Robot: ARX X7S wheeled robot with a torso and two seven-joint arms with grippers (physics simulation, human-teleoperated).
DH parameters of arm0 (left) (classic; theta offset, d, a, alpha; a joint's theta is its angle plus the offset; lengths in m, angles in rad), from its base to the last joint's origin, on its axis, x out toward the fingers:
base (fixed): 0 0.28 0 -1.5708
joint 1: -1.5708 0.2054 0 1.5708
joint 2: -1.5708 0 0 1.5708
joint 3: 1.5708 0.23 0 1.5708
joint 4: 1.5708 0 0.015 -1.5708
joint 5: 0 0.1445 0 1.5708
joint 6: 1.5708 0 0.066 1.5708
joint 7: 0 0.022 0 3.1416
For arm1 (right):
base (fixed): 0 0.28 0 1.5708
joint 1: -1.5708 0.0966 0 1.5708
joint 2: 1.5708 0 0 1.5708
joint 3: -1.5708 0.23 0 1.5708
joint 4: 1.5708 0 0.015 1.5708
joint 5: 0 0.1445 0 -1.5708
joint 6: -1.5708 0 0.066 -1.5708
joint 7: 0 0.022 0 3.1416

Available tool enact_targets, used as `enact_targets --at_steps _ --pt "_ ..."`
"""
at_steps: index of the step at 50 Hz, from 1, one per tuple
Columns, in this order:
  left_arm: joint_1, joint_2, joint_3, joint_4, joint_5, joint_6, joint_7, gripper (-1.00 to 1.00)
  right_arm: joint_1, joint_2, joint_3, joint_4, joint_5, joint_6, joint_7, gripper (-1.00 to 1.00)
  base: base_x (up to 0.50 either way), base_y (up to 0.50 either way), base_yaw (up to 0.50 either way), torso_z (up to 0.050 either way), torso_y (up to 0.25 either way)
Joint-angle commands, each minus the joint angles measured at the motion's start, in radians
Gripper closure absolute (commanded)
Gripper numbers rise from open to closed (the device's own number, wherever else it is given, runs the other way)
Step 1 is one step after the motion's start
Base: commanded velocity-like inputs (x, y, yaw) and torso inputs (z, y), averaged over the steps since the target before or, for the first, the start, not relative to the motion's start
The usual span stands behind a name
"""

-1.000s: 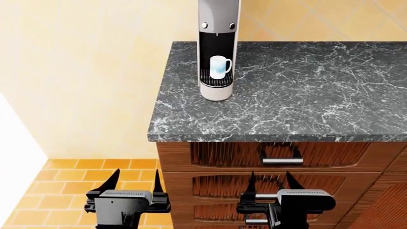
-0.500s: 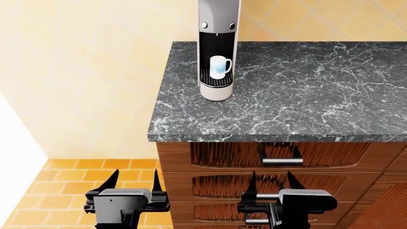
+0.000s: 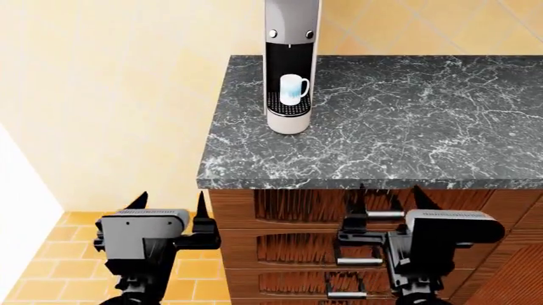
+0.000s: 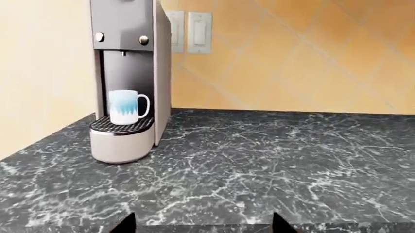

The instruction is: Press the button on the coffee machine to serve coffee.

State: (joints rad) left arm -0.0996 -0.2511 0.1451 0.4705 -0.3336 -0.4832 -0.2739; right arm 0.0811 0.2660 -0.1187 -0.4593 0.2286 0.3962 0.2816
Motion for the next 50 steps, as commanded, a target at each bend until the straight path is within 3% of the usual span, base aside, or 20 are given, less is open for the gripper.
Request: enact_targets --at_steps 1,6,13,28,50 --pt "-0.126 -0.048 -0.037 0.157 -0.090 -0.263 -0.043 -1.00 0.111 0.070 0.048 -0.178 0.066 0.227 0.009 -1.00 0.00 0.00 0.00 0.000 0.000" --pt "-0.223 -0.070 -0.072 0.177 -0.136 -0.363 -0.046 -1.00 0.185 0.089 0.116 -0.239 0.164 0.366 0.007 -1.00 0.00 0.00 0.00 0.000 0.000" --pt "-0.282 -0.097 -0.118 0.218 -0.204 -0.479 -0.054 -1.00 0.250 0.109 0.166 -0.259 0.242 0.429 -0.020 -1.00 0.00 0.00 0.00 0.000 0.000" --pt "-0.377 -0.118 -0.143 0.203 -0.247 -0.568 -0.065 -1.00 0.317 0.147 0.218 -0.296 0.307 0.569 0.017 -1.00 0.00 0.00 0.00 0.000 0.000" --pt "-0.324 -0.125 -0.112 0.164 -0.212 -0.504 -0.062 -1.00 0.259 0.155 0.222 -0.292 0.312 0.550 0.015 -1.00 0.24 0.00 0.00 0.000 0.000"
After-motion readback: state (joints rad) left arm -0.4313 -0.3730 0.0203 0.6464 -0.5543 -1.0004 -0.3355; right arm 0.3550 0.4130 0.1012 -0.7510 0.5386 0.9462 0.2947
